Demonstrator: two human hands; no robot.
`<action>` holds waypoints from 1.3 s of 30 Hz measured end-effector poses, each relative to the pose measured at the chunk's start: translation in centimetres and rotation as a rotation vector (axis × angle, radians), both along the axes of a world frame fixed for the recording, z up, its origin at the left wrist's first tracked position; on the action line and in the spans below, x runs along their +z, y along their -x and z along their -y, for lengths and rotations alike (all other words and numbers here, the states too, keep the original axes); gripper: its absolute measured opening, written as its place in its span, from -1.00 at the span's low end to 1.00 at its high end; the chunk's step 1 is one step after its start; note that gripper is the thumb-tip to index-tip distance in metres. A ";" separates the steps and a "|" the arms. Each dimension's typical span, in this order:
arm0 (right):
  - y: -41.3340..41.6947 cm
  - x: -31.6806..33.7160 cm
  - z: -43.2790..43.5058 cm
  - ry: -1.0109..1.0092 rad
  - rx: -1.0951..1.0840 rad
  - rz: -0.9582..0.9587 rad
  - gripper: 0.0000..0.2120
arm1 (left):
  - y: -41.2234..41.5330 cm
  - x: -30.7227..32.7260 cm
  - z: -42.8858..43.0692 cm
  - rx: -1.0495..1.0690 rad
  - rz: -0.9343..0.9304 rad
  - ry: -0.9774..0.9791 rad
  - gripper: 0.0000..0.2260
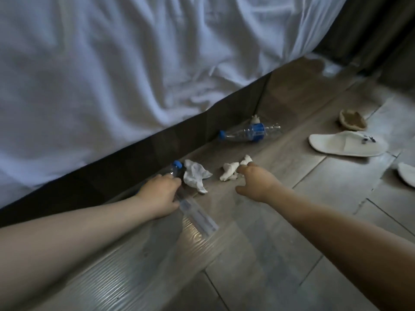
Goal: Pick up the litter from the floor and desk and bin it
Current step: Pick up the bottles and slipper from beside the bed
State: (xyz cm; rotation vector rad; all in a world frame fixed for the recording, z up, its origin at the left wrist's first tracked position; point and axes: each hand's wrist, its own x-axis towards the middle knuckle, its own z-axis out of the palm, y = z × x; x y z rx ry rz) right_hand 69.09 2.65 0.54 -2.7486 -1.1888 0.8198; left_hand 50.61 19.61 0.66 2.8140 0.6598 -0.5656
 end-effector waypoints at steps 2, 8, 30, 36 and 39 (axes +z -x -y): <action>-0.5 0.2 0.3 -0.053 -0.113 -0.013 -0.44 | -0.3 0.7 -0.2 0.072 -0.012 0.012 -0.63; -1.4 -3.7 1.4 0.000 -0.087 0.003 -0.29 | 0.7 -1.4 -1.8 0.163 -0.051 -0.031 -0.47; -5.1 -8.0 -2.3 -0.070 -0.339 -0.089 -0.08 | 3.8 -7.5 -3.6 0.294 -0.187 0.046 -0.08; -2.2 -8.8 -3.6 -0.138 -0.155 -0.141 -0.28 | 3.8 -7.8 -3.8 0.293 -0.191 0.044 -0.08; -1.3 -9.0 -4.4 -0.183 -0.093 -0.148 -0.21 | 3.9 -8.0 -4.1 0.306 -0.181 0.078 -0.07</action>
